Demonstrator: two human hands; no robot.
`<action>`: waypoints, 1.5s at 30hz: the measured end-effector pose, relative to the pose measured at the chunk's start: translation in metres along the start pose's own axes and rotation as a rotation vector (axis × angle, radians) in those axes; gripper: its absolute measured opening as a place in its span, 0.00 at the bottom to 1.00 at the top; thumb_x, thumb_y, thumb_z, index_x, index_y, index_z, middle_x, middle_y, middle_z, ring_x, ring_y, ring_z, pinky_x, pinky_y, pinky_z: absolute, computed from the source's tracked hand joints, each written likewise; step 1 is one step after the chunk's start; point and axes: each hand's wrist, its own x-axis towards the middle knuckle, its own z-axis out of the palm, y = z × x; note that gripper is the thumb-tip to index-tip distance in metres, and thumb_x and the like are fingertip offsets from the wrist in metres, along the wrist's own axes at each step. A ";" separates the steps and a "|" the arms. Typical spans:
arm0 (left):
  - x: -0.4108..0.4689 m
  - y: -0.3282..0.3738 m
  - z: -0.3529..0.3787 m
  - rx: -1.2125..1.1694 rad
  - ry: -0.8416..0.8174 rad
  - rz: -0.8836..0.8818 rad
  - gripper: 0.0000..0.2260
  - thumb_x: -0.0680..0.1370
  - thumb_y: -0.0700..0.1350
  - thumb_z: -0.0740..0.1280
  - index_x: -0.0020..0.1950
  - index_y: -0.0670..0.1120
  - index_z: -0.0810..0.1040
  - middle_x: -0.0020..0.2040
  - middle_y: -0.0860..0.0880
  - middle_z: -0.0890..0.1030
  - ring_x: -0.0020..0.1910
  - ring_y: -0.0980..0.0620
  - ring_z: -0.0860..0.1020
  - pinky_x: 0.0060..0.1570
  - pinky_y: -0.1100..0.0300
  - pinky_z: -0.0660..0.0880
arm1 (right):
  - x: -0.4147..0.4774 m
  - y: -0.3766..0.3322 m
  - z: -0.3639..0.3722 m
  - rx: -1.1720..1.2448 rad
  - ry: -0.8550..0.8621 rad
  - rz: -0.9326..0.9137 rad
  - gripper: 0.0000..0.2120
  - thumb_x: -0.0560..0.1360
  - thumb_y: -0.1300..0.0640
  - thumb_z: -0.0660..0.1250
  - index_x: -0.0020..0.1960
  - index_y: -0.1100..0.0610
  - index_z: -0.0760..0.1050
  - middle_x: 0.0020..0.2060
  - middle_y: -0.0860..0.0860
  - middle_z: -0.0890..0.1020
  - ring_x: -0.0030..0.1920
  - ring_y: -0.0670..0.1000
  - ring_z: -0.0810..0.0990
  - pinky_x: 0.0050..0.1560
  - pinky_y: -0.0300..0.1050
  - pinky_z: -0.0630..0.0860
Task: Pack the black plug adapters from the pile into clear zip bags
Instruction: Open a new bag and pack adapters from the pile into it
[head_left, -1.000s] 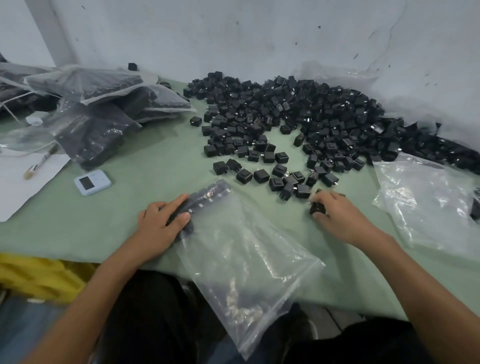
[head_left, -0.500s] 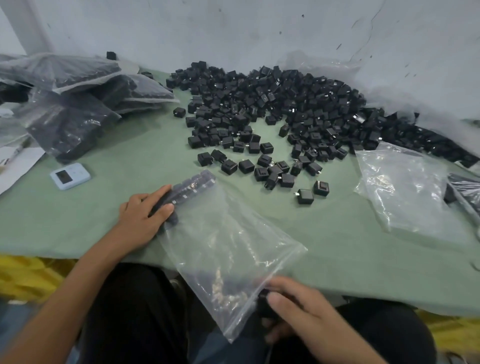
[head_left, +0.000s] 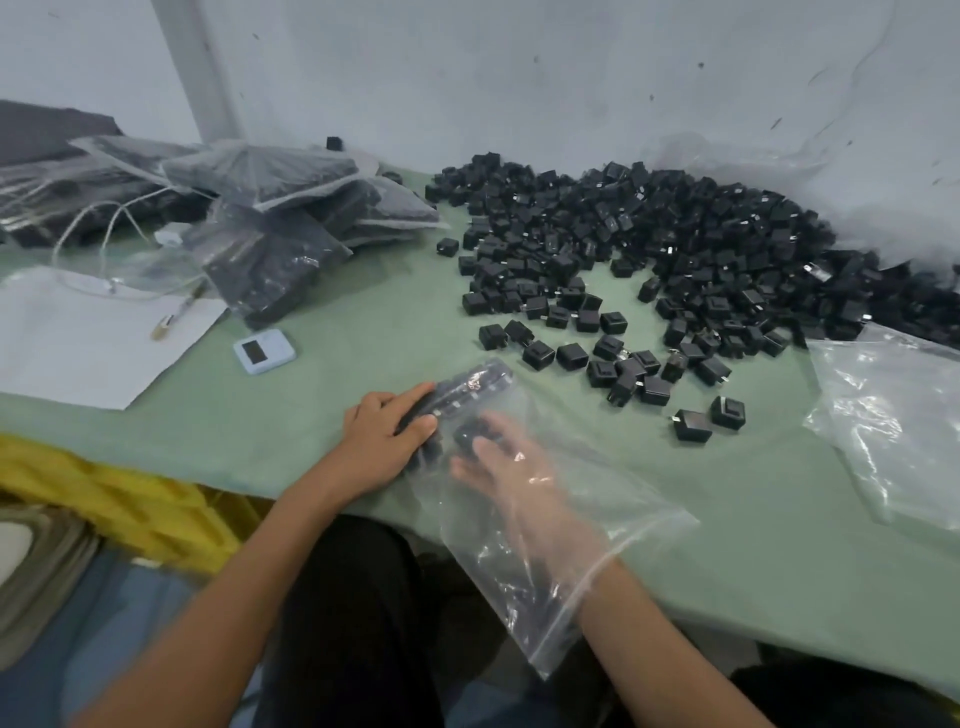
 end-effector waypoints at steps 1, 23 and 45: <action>0.000 0.000 0.000 0.002 -0.003 0.000 0.22 0.83 0.57 0.59 0.77 0.62 0.63 0.66 0.46 0.71 0.70 0.45 0.64 0.71 0.58 0.55 | 0.005 -0.001 0.003 -0.114 0.016 -0.043 0.17 0.80 0.68 0.62 0.53 0.47 0.80 0.48 0.48 0.85 0.47 0.46 0.85 0.45 0.36 0.81; -0.003 -0.003 0.004 -0.046 0.029 0.000 0.21 0.83 0.58 0.59 0.77 0.63 0.63 0.66 0.47 0.69 0.71 0.48 0.62 0.66 0.64 0.52 | 0.039 0.023 -0.001 -0.572 0.049 -0.323 0.12 0.78 0.49 0.68 0.51 0.29 0.76 0.49 0.35 0.83 0.43 0.41 0.84 0.45 0.40 0.82; -0.001 0.004 -0.026 -0.240 0.160 -0.074 0.07 0.79 0.52 0.68 0.52 0.54 0.86 0.46 0.60 0.85 0.48 0.60 0.81 0.54 0.57 0.78 | 0.036 0.013 0.009 -0.796 -0.004 -0.198 0.30 0.70 0.44 0.76 0.70 0.49 0.72 0.62 0.48 0.78 0.61 0.49 0.76 0.61 0.44 0.71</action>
